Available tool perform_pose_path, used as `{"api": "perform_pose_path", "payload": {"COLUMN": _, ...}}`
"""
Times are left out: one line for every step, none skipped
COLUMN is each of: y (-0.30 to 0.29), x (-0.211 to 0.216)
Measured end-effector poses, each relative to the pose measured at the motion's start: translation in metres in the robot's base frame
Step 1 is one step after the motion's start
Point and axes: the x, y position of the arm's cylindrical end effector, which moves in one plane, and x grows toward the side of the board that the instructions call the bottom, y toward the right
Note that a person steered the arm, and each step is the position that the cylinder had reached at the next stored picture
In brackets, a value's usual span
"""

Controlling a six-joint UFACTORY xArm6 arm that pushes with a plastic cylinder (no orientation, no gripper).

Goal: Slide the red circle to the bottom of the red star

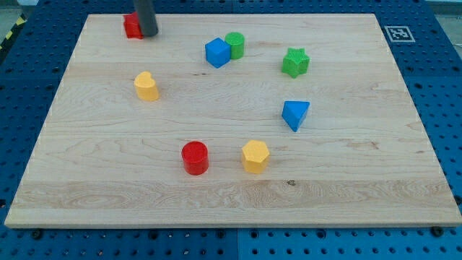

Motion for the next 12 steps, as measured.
{"api": "perform_pose_path", "payload": {"y": -0.027, "x": -0.003}}
{"api": "perform_pose_path", "payload": {"y": -0.020, "x": 0.050}}
{"api": "perform_pose_path", "payload": {"y": -0.029, "x": 0.100}}
{"api": "perform_pose_path", "payload": {"y": -0.027, "x": 0.167}}
{"api": "perform_pose_path", "payload": {"y": -0.001, "x": 0.252}}
{"api": "perform_pose_path", "payload": {"y": 0.050, "x": 0.312}}
{"api": "perform_pose_path", "payload": {"y": 0.096, "x": 0.315}}
{"api": "perform_pose_path", "payload": {"y": 0.112, "x": 0.321}}
{"api": "perform_pose_path", "payload": {"y": 0.138, "x": 0.346}}
{"api": "perform_pose_path", "payload": {"y": 0.145, "x": 0.342}}
{"api": "perform_pose_path", "payload": {"y": 0.144, "x": 0.323}}
{"api": "perform_pose_path", "payload": {"y": 0.143, "x": 0.296}}
